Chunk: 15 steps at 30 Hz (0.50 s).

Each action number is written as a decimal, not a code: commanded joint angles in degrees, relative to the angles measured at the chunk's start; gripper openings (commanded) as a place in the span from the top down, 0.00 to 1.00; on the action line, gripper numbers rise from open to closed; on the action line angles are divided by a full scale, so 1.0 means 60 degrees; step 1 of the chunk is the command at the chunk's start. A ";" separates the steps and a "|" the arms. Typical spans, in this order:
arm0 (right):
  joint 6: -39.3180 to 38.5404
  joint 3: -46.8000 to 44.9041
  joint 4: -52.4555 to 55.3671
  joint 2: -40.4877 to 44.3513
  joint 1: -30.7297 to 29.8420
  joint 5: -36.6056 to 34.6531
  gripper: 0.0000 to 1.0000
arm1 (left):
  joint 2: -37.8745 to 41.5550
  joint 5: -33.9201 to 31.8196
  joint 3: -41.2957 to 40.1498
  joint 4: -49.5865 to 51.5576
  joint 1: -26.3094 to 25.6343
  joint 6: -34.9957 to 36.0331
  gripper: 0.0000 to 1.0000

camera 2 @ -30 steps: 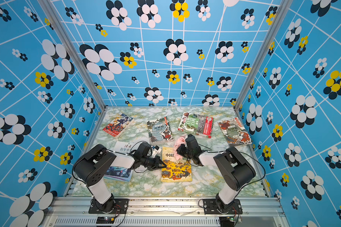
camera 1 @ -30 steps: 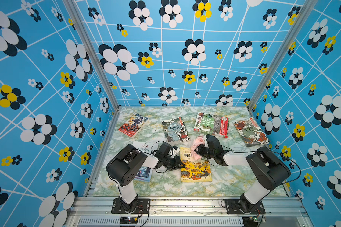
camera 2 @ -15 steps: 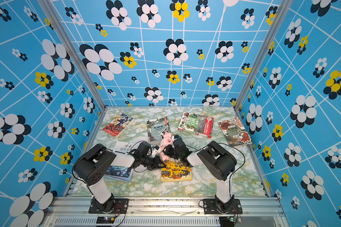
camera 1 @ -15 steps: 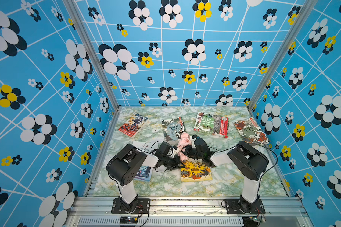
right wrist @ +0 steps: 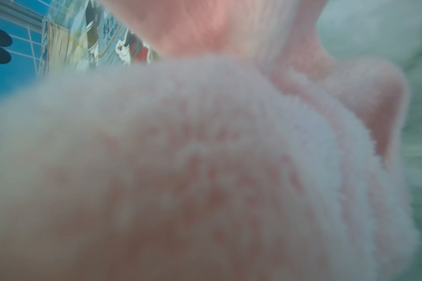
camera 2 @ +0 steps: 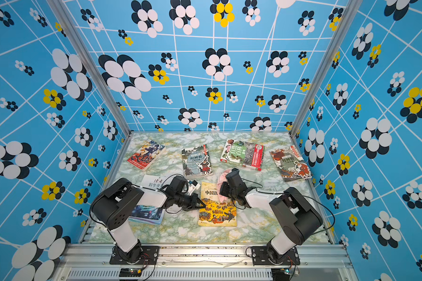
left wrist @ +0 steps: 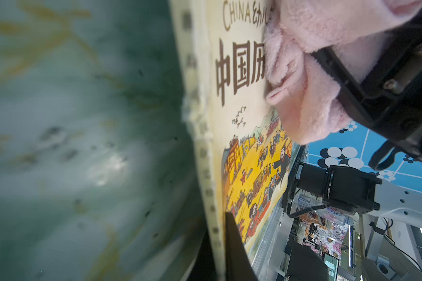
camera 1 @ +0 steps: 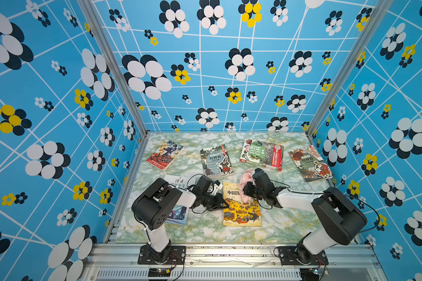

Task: Wipe the cover of the book
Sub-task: Wipe the dirt from the cover of the book.

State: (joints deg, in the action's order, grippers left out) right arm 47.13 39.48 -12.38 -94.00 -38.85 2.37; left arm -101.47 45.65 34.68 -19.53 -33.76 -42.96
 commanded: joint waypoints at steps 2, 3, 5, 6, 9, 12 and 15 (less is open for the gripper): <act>-0.0027 0.1137 0.0843 -0.1547 -0.1494 0.0818 1.00 | -0.0198 -0.0571 -0.0058 0.0609 0.0049 0.0129 1.00; 0.0016 0.1361 0.0635 -0.1677 -0.1553 0.1018 1.00 | -0.0198 -0.0564 -0.0075 0.0593 0.0048 0.0114 1.00; 0.0097 0.1362 0.0480 -0.1693 -0.1444 0.1157 1.00 | -0.0212 -0.0595 -0.0082 0.0539 0.0059 0.0070 1.00; 0.0043 0.1221 0.0658 -0.1596 -0.1275 0.1143 1.00 | -0.0205 -0.0620 -0.0108 0.0483 0.0057 0.0035 1.00; -0.0388 0.0363 0.1783 -0.0971 -0.0423 0.0674 1.00 | -0.0183 -0.0684 -0.0210 0.0317 0.0062 -0.0086 1.00; -0.0974 -0.0739 0.2666 -0.0201 0.0950 -0.0009 1.00 | -0.0183 -0.0690 -0.0289 0.0127 0.0061 -0.0198 1.00; -0.1428 -0.1131 0.3481 0.0281 0.1787 -0.0904 1.00 | -0.0226 -0.0679 -0.0261 0.0092 0.0071 -0.0226 1.00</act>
State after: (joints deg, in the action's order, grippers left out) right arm 42.59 37.28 -9.50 -91.07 -31.57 5.52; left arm -101.47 45.65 34.50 -20.10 -33.41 -44.53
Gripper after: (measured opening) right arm 0.131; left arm 0.074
